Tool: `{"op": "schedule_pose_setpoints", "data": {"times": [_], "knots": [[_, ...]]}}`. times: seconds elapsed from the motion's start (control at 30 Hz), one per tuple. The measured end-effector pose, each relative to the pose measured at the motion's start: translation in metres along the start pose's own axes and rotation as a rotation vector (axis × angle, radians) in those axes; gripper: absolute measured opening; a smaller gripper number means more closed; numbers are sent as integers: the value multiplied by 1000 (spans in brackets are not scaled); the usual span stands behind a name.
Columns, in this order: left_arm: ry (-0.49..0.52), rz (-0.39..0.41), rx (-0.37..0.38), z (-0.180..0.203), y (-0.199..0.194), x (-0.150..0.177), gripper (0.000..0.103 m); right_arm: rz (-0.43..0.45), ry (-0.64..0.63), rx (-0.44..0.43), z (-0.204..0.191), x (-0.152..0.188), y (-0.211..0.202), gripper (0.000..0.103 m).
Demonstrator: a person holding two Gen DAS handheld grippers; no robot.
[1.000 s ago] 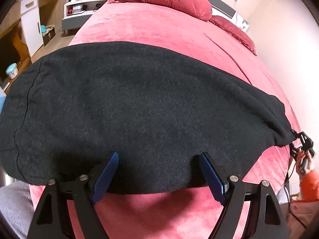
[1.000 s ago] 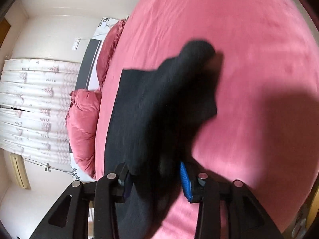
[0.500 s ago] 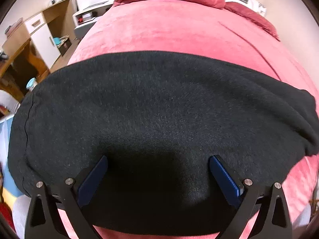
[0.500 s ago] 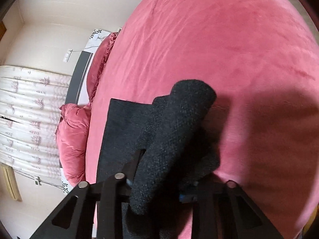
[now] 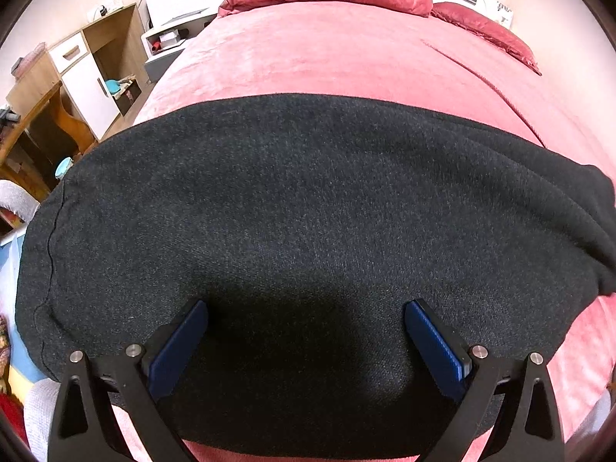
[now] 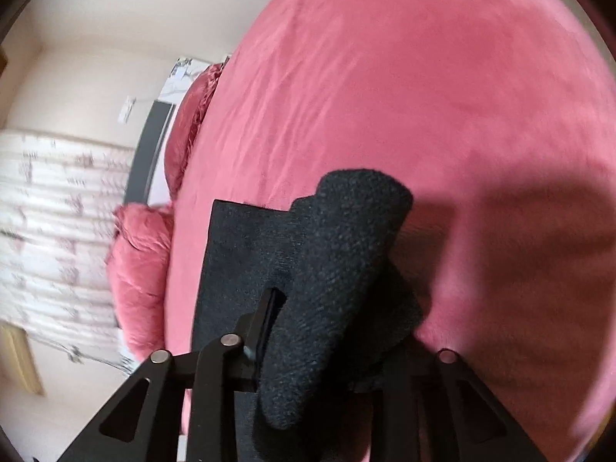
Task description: Fold large clothes
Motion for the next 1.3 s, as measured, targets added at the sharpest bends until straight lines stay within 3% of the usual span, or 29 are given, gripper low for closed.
{"op": "schedule_pose_setpoints", "data": {"times": [0.13, 0.27, 0.37, 0.5, 0.7, 0.83, 1.07, 1.17, 1.3], "knots": [[13, -28, 18, -4, 6, -4, 103, 50, 5, -89, -12, -10, -14, 14], [18, -33, 24, -8, 7, -2, 103, 74, -108, 15, -27, -13, -14, 14], [4, -35, 24, -10, 7, 1, 103, 32, -76, 107, -13, -11, 0, 14], [-6, -37, 19, -10, 6, 4, 103, 11, 28, 86, 3, -7, 2, 14], [-39, -41, 33, -13, 5, 6, 103, -13, 0, 98, -21, -12, -8, 14], [-45, -35, 69, -20, -3, 16, 103, -16, -8, 66, -51, -13, -17, 14], [-35, 5, 173, -41, -22, 34, 103, -26, -164, 48, -129, -5, -36, 14], [-43, 18, 198, -64, -30, 42, 103, -21, -250, 50, -165, 7, -43, 14], [-68, 40, 233, -83, -39, 52, 103, -4, -472, 66, -237, 42, -47, 14]]}}
Point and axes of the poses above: each gripper's, at about its wrist camera, not at the fingertips, and y roughly the way its jaws point, z to its right, x to its underside, the point moved 2 cm from there along y, roughly the way its jaws point, and after that the axes turned 6 degrees about -y, right-handed, at the moved point
